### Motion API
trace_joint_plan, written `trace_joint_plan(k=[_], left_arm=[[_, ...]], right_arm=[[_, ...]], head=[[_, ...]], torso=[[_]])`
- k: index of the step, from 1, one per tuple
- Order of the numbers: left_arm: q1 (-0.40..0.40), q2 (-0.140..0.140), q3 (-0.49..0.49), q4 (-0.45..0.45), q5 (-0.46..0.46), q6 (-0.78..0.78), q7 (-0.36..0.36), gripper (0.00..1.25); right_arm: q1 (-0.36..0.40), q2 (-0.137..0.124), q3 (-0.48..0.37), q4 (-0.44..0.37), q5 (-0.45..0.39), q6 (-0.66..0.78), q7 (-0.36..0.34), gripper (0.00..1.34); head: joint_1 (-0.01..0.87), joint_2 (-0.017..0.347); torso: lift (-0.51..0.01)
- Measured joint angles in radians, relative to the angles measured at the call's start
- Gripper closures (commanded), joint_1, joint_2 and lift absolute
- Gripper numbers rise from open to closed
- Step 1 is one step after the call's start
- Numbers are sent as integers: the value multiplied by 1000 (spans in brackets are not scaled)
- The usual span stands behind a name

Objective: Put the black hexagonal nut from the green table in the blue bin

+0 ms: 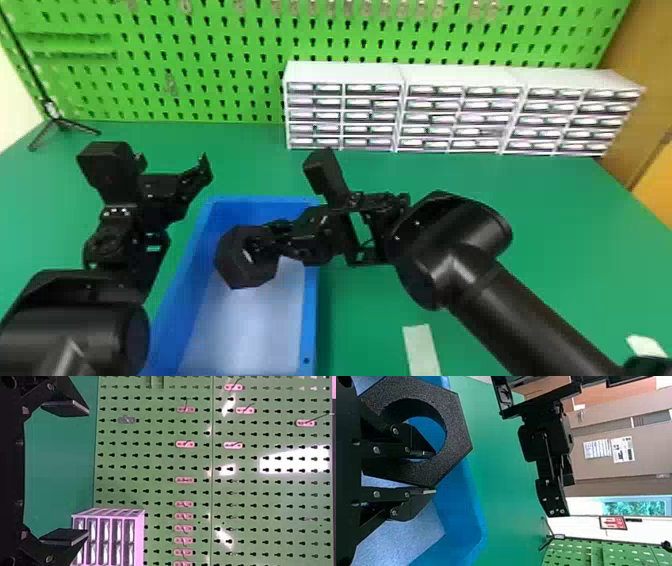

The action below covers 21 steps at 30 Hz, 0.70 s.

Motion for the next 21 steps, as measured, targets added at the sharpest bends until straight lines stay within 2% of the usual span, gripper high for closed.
trace_joint_plan(k=[1,4,7,8,13,21], left_arm=[[0,0,0,0,0,0,0,203],[-1,0,0,0,0,0,0,203],[-1,0,-1,0,0,0,0,203],[0,0,-1,0,0,0,0,203],[0,0,0,0,0,0,0,203],[3,0,1,0,0,0,0,203]], right_arm=[[0,-1,0,0,0,0,0,981],[0,-2,0,1,-2,0,0,624],[1,-3,-1,1,-5,0,0,397],[2,-3,-2,1,-5,0,0,358],[4,-2,-7,1,9,6,0,262],[7,-2,-22,1,19,23,0,257]], head=[[686,28],[686,28],[686,28],[686,28],[686,28],[686,28]], torso=[[-96],[-96],[-96],[-96],[-96],[-96]])
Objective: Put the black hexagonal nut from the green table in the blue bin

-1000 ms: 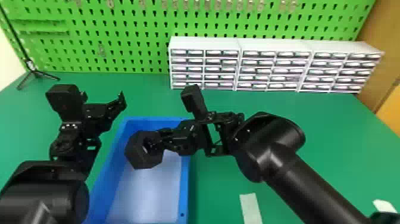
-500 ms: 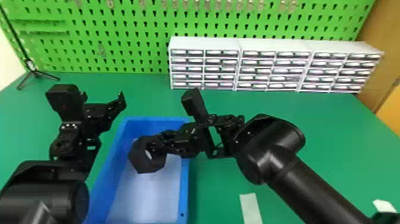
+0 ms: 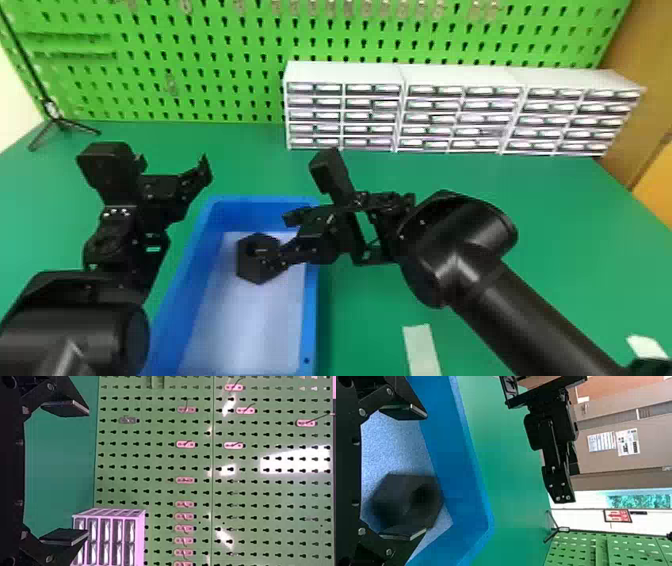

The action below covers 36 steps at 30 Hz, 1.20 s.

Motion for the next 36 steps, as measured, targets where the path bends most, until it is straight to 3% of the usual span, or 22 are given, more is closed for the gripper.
trace_joint_plan(k=[24,36], left_arm=[[3,-1,4,0,1,0,0,203],[7,-1,3,0,5,-7,0,203]], right_arm=[[18,4,-40,0,-14,-21,0,257],[46,30,-202,-1,59,-40,0,257]], head=[[686,28],[686,28]], torso=[[-96],[-96]])
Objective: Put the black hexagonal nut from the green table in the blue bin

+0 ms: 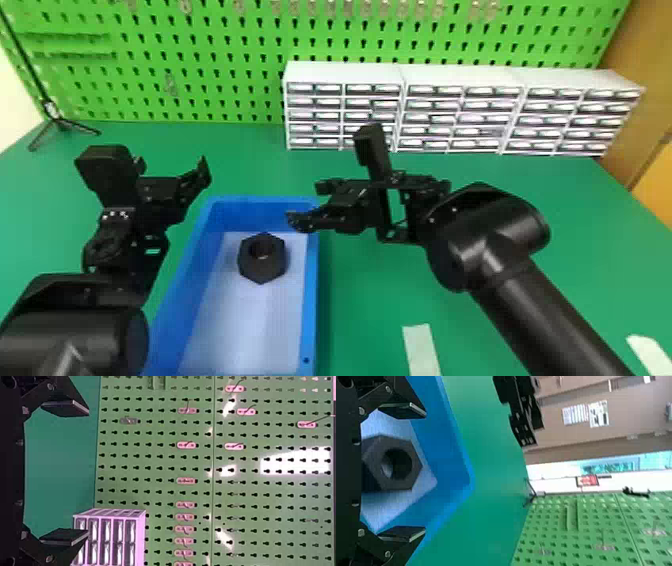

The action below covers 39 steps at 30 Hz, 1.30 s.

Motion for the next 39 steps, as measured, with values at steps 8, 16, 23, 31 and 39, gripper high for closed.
trace_joint_plan(k=[8,16,23,31,39], left_arm=[[2,0,1,0,3,-5,2,203],[0,0,-2,0,4,-6,4,203],[-7,0,-8,0,2,-6,4,203],[-10,0,-11,0,0,-6,3,203],[-8,0,-9,0,0,-6,4,203]], right_arm=[[30,29,-121,-40,78,-6,-67,259],[77,67,-246,-74,144,-17,-145,259],[115,79,-336,-102,187,-51,-258,257],[166,85,-393,-106,192,-148,-399,256],[223,98,-433,-107,190,-279,-514,259]], head=[[686,28],[686,28],[686,28],[686,28],[686,28]], torso=[[-96],[-96],[-96],[-96],[-96]])
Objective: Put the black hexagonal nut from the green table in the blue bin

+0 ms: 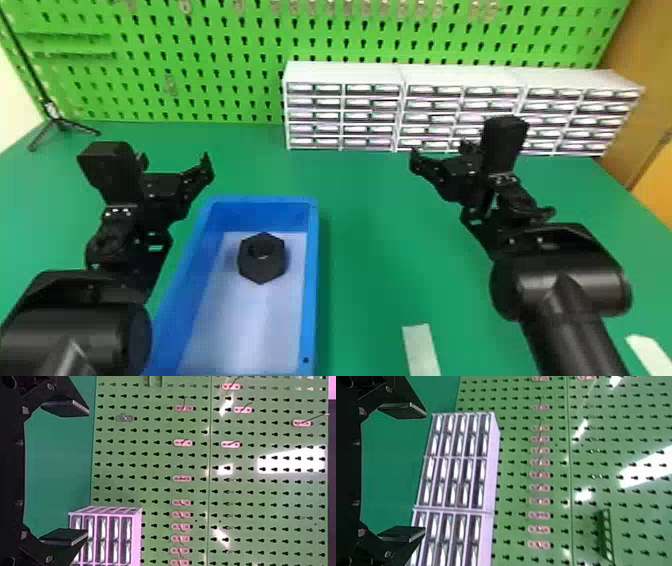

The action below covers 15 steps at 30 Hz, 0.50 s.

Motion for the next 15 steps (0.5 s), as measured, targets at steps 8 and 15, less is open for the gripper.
trace_joint_plan(k=[8,15], left_arm=[[1,0,1,0,-1,0,0,203],[4,0,1,2,-7,-6,0,203]], right_arm=[[41,17,-20,0,-2,-88,-77,259],[64,20,-15,15,-5,-144,-124,259]], head=[[686,28],[686,28]], torso=[[-96],[-96]])
